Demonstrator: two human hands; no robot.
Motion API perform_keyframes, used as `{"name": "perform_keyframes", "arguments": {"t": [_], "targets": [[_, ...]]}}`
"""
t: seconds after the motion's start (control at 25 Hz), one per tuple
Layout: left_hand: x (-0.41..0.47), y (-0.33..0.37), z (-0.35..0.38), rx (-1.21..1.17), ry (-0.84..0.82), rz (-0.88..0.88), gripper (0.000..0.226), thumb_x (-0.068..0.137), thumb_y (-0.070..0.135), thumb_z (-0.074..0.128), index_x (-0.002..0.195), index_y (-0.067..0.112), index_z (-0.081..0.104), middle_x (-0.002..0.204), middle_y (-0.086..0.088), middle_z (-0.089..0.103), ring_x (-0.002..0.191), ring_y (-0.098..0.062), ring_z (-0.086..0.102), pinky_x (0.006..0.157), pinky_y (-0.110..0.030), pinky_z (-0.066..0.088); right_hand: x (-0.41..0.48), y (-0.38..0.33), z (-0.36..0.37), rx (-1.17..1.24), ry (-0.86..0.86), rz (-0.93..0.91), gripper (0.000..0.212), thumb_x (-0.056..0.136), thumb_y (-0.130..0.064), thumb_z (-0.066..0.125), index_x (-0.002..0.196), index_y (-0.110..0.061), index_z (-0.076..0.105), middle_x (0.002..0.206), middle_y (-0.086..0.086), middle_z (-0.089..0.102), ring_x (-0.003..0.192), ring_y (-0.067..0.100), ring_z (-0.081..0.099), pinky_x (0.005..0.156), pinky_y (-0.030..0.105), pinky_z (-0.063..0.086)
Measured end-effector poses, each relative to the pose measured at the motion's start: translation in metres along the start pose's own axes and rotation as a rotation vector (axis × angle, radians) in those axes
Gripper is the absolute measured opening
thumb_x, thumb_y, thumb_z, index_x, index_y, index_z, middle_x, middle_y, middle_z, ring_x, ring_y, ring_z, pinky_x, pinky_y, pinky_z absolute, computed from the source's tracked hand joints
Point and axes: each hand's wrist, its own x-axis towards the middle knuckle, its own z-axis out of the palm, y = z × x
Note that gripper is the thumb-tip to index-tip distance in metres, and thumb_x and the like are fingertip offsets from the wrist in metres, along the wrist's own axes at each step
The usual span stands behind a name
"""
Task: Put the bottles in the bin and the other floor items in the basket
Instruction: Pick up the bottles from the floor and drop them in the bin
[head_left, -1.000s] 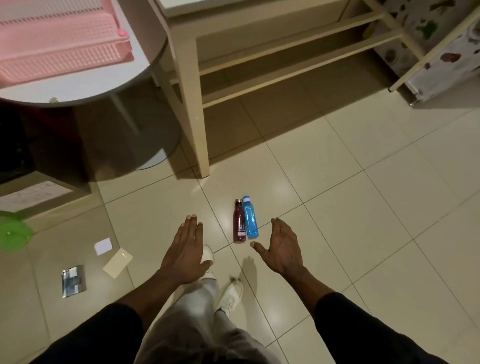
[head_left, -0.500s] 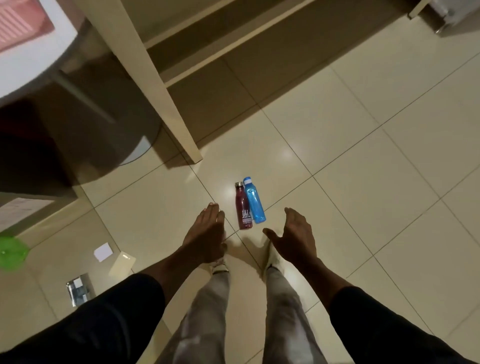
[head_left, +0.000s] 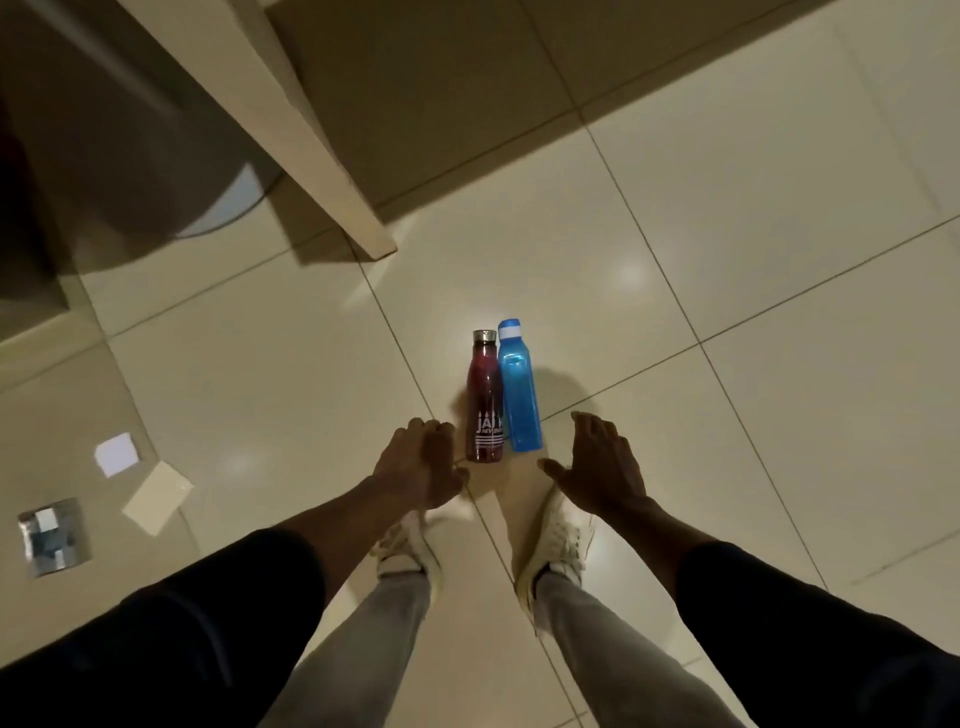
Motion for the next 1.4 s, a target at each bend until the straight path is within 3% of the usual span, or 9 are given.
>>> {"name": "perform_keyframes", "arguments": {"t": [0.16, 0.24, 0.32, 0.44, 0.76, 0.84, 0.96, 1.12, 1.4], "targets": [[0.098, 0.002, 0.063, -0.144, -0.062, -0.018, 0.029, 0.094, 0.044, 0.06, 0.107, 0.019, 0.055, 0.096, 0.003, 0.066, 0.078, -0.013, 0.064, 0.058, -0.022, 0.042, 0.081, 0.032, 0.072, 0.032, -0.035, 0.002, 0.091, 0.083, -0.058, 0.073, 0.152, -0.011, 0.035, 0.147, 0.011, 0.052, 0.132, 0.027, 0.051, 0.099, 0.04, 0.052], [0.139, 0.005, 0.085, -0.218, -0.024, -0.065, 0.027, 0.095, 0.04, 0.063, 0.109, 0.016, 0.058, 0.083, 0.007, 0.063, 0.069, -0.009, 0.063, 0.055, -0.021, 0.047, 0.111, 0.04, 0.106, 0.031, -0.052, -0.025, 0.09, 0.082, -0.056, 0.074, 0.151, -0.014, 0.034, 0.144, 0.011, 0.053, 0.127, 0.026, 0.053, 0.094, 0.039, 0.054], [0.175, 0.012, 0.104, -0.261, 0.056, -0.151, 0.036, 0.096, 0.039, 0.065, 0.119, 0.013, 0.059, 0.092, 0.0, 0.07, 0.08, -0.017, 0.071, 0.07, -0.032, 0.061, 0.139, 0.048, 0.134, 0.041, -0.049, -0.036, 0.088, 0.081, -0.053, 0.076, 0.149, -0.015, 0.035, 0.138, 0.011, 0.056, 0.122, 0.026, 0.056, 0.091, 0.04, 0.055], [0.212, 0.014, 0.124, -0.306, 0.151, -0.292, 0.068, 0.091, 0.047, 0.073, 0.138, 0.006, 0.046, 0.119, -0.011, 0.066, 0.106, -0.03, 0.069, 0.09, -0.045, 0.061, 0.164, 0.051, 0.167, 0.07, -0.019, 0.009, 0.086, 0.08, -0.053, 0.076, 0.147, -0.016, 0.035, 0.131, 0.007, 0.058, 0.114, 0.024, 0.058, 0.086, 0.038, 0.055], [0.256, 0.006, 0.154, -0.773, 0.033, -0.394, 0.092, 0.077, 0.031, 0.091, 0.145, 0.004, 0.035, 0.127, -0.013, 0.063, 0.112, -0.032, 0.068, 0.098, -0.046, 0.058, 0.19, 0.043, 0.204, 0.361, -0.085, 0.19, 0.1, 0.07, -0.038, 0.092, 0.145, -0.017, 0.029, 0.123, 0.006, 0.058, 0.106, 0.023, 0.062, 0.07, 0.028, 0.053], [0.249, -0.003, 0.158, -0.807, -0.04, -0.294, 0.081, 0.078, 0.027, 0.09, 0.144, 0.009, 0.047, 0.122, -0.007, 0.068, 0.109, -0.026, 0.069, 0.095, -0.041, 0.058, 0.184, 0.049, 0.199, 0.461, -0.174, 0.257, 0.104, 0.063, -0.039, 0.096, 0.144, -0.019, 0.033, 0.117, -0.001, 0.054, 0.106, 0.02, 0.058, 0.071, 0.027, 0.05], [0.215, -0.005, 0.155, -0.929, -0.135, -0.177, 0.051, 0.083, 0.023, 0.087, 0.128, 0.016, 0.064, 0.111, -0.005, 0.076, 0.102, -0.023, 0.075, 0.092, -0.04, 0.062, 0.153, 0.06, 0.17, 0.576, -0.298, 0.275, 0.104, 0.055, -0.04, 0.098, 0.141, -0.025, 0.042, 0.121, -0.004, 0.051, 0.118, 0.02, 0.055, 0.094, 0.04, 0.058], [0.135, 0.008, 0.132, -1.127, -0.174, -0.127, 0.026, 0.086, 0.022, 0.084, 0.107, 0.016, 0.07, 0.088, 0.001, 0.082, 0.079, -0.015, 0.08, 0.063, -0.024, 0.063, 0.083, 0.052, 0.1, 0.664, -0.377, 0.237, 0.106, 0.053, -0.045, 0.098, 0.14, -0.026, 0.04, 0.126, -0.002, 0.059, 0.11, 0.013, 0.064, 0.087, 0.033, 0.063], [-0.025, 0.014, 0.058, -1.277, -0.075, -0.415, 0.053, 0.072, 0.03, 0.092, 0.113, 0.013, 0.063, 0.096, -0.009, 0.076, 0.077, -0.023, 0.077, 0.056, -0.032, 0.059, -0.042, 0.0, -0.018, 0.673, -0.453, 0.202, 0.097, 0.064, -0.031, 0.097, 0.14, -0.035, 0.036, 0.126, -0.008, 0.057, 0.115, 0.015, 0.061, 0.097, 0.044, 0.059]]}}
